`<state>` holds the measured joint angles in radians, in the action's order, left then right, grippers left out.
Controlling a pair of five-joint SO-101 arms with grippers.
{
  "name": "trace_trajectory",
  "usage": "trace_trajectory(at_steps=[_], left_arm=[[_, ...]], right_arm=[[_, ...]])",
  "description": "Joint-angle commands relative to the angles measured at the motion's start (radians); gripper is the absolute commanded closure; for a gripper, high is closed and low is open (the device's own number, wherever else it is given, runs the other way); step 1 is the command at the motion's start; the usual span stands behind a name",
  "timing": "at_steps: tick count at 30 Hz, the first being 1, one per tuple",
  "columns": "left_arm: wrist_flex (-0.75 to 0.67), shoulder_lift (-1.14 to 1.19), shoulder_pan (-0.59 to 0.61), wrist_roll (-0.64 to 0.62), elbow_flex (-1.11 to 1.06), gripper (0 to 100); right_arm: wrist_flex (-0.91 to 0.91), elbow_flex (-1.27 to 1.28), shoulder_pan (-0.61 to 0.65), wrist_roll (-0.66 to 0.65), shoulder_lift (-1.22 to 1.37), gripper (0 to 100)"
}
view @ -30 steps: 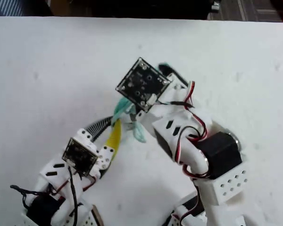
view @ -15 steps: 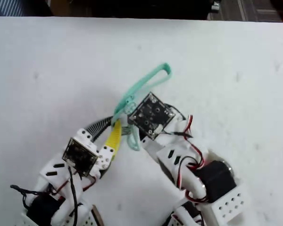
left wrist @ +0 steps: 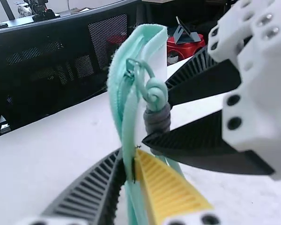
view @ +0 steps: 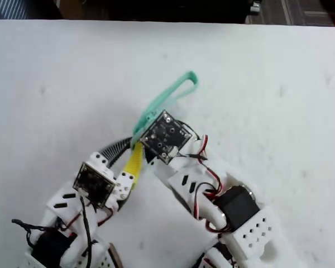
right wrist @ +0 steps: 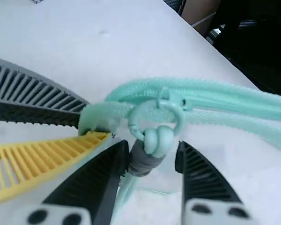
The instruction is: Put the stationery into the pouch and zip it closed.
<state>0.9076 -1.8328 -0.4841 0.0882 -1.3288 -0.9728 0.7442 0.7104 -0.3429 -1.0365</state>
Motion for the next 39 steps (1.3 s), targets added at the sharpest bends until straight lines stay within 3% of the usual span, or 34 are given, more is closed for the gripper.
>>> trace_trajectory(at_steps=[1,4,8,13,18,24,39], left_arm=[[0.006,0.004,0.001,-0.002,-0.003,98],[0.006,0.004,-0.001,-0.002,-0.003,98],[0.006,0.004,0.001,-0.002,-0.003,98],[0.006,0.004,0.001,-0.002,-0.005,98],[0.0,0.004,0.001,-0.002,-0.003,96],[0.032,0.004,0.002,-0.009,-0.003,80],[0.034,0.004,0.07,-0.009,0.005,79]], right_arm=[[0.059,-0.002,0.004,0.011,0.007,84.0],[0.082,0.0,0.004,0.012,0.007,85.5],[0.107,0.0,0.004,0.006,0.007,98.8],[0.101,0.0,-0.007,0.005,-0.002,98.4],[0.101,-0.037,-0.107,0.003,-0.002,98.1],[0.101,-0.043,-0.125,0.002,-0.002,98.1],[-0.05,-0.244,-0.125,-0.041,0.007,98.1]])
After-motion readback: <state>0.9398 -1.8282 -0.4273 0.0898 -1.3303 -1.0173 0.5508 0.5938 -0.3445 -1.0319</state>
